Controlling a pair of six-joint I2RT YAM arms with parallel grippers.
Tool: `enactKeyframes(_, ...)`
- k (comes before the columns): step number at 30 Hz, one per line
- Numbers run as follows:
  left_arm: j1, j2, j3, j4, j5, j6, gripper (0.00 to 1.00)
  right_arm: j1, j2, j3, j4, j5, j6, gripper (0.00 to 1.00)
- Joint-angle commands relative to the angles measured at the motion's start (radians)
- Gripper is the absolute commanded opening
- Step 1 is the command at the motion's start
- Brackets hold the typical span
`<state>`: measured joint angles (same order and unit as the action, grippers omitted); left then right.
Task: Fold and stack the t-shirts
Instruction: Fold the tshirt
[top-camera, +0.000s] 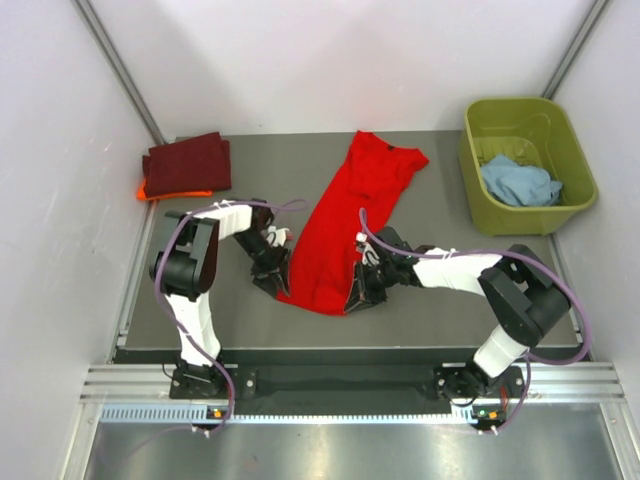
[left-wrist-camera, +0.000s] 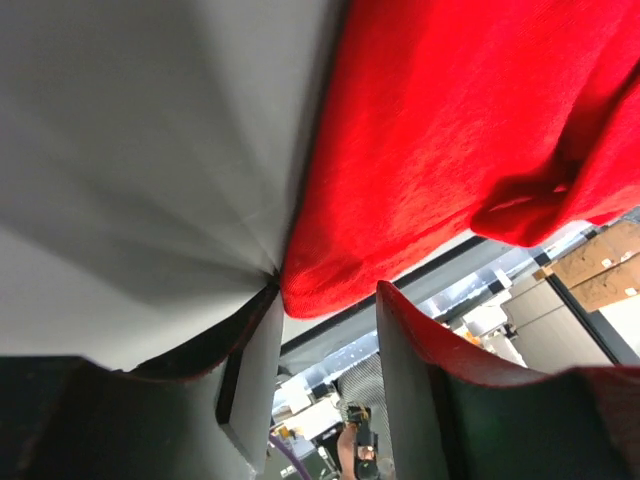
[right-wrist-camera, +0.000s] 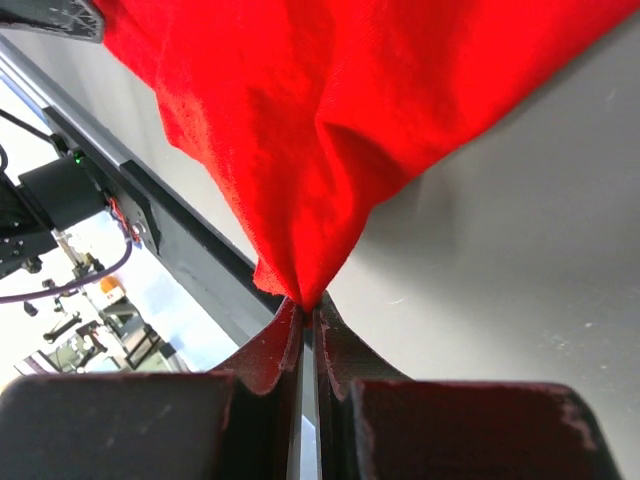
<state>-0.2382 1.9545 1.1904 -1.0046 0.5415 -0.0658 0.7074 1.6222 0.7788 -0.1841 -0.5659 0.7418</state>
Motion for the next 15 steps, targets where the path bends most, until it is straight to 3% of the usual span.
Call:
enactKeyframes(1, -0.027, 0.037, 0.037, 0.044, -0.003, 0.003, 0.45, -0.02, -0.033, 0.004, 0.011, 0.014, -0.021, 0.0)
enactKeyframes(3, -0.033, 0.04, 0.047, 0.04, -0.002, 0.0, 0.31, -0.023, -0.035, 0.007, 0.011, 0.015, -0.024, 0.0)
enactKeyframes(4, -0.033, 0.035, 0.048, 0.038, -0.003, 0.001, 0.0, -0.025, -0.039, 0.008, 0.006, 0.017, -0.027, 0.0)
enactKeyframes(15, -0.061, -0.146, -0.075, 0.001, 0.08, 0.027, 0.0, -0.048, -0.14, -0.068, -0.061, 0.037, -0.079, 0.0)
